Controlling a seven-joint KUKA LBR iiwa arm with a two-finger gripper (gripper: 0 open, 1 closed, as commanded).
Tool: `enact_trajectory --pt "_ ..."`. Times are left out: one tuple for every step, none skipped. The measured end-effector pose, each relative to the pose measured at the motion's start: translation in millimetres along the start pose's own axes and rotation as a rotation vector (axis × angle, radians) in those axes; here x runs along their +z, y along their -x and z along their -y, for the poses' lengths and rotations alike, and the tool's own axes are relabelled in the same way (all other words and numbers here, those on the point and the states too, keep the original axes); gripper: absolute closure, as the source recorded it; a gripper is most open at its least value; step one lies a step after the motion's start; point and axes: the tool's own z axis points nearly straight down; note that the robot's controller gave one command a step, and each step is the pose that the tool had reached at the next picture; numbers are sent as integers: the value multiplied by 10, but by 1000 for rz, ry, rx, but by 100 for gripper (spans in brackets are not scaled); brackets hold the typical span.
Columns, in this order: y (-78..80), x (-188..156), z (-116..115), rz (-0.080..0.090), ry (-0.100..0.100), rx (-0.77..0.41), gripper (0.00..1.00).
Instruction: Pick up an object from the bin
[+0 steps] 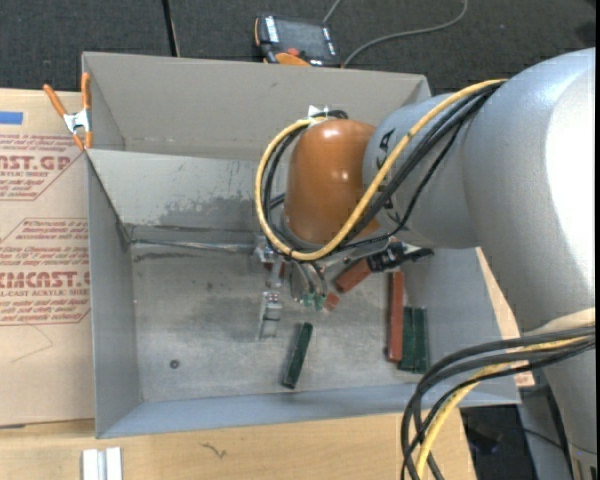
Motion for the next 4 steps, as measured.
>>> enact_trajectory --pt "-150 113 611 4 1 -256 0" --pt "-653 295 993 19 2 -541 0" --pt "-679 305 991 8 4 -541 100" --pt "-591 -736 1157 15 0 -564 100"
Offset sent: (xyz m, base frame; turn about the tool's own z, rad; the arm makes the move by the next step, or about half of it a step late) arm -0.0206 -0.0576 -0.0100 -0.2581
